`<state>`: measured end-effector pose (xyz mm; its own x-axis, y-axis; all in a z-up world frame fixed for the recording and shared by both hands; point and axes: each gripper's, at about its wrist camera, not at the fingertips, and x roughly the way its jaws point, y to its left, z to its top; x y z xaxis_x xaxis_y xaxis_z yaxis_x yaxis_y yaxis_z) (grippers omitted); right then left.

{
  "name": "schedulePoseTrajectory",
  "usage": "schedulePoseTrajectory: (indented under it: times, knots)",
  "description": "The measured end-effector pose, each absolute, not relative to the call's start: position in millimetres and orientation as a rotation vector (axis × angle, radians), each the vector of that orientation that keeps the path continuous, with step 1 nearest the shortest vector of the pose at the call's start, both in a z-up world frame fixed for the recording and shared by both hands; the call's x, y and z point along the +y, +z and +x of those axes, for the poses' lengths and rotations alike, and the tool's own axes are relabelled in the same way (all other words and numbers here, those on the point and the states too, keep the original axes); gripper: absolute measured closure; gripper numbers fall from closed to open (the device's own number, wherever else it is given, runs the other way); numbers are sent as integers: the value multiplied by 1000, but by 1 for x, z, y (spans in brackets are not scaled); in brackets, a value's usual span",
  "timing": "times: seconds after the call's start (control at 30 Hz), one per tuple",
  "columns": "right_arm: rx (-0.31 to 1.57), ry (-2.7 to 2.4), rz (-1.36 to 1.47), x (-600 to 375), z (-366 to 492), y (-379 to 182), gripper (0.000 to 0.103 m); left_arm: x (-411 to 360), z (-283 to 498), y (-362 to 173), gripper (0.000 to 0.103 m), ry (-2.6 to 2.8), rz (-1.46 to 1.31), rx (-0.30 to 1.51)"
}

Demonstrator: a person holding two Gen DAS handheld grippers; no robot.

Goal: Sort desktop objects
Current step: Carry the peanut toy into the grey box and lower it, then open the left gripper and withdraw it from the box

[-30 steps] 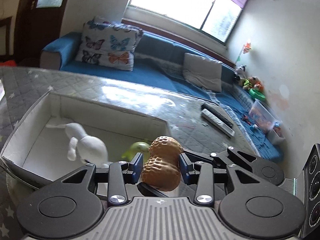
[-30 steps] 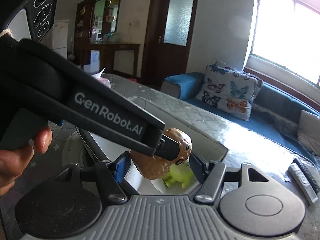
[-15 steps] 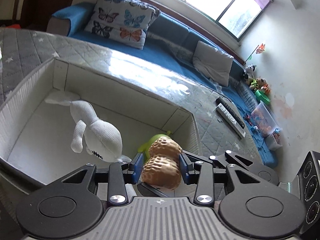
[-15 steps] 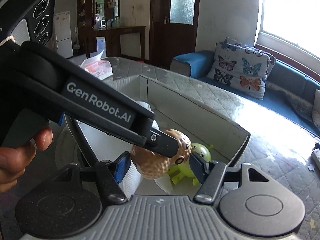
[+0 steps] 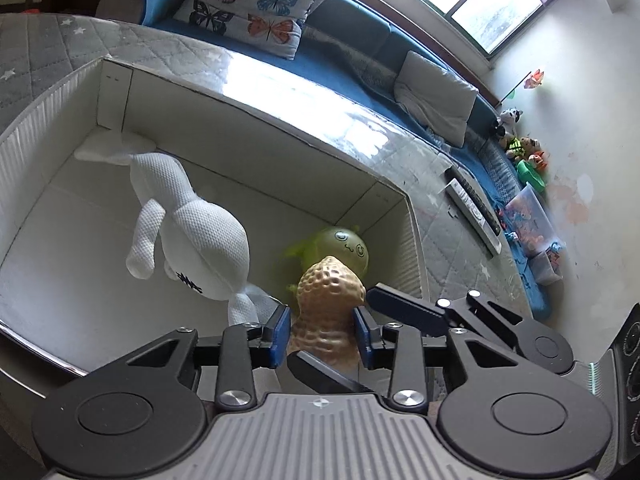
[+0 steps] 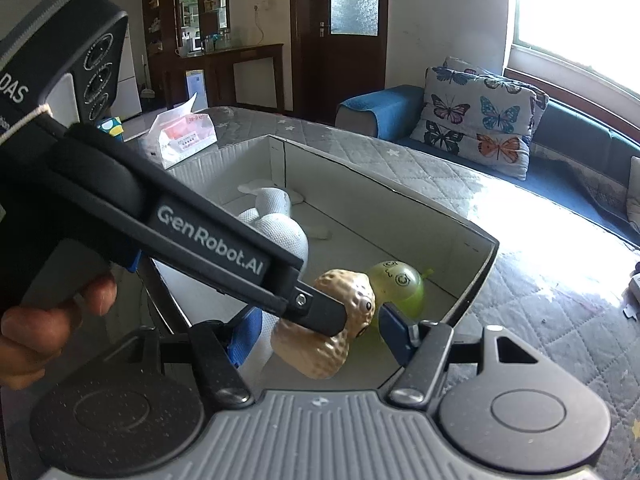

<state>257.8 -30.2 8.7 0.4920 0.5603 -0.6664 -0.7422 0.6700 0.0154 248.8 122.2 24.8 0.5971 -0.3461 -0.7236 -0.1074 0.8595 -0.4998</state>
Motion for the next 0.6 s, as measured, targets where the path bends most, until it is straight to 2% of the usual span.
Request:
schedulePoseTrajectory:
  times: [0.6]
  knots:
    - [648,784,-243,-46,230,21,37,110,226,51,67,-144,-461,868]
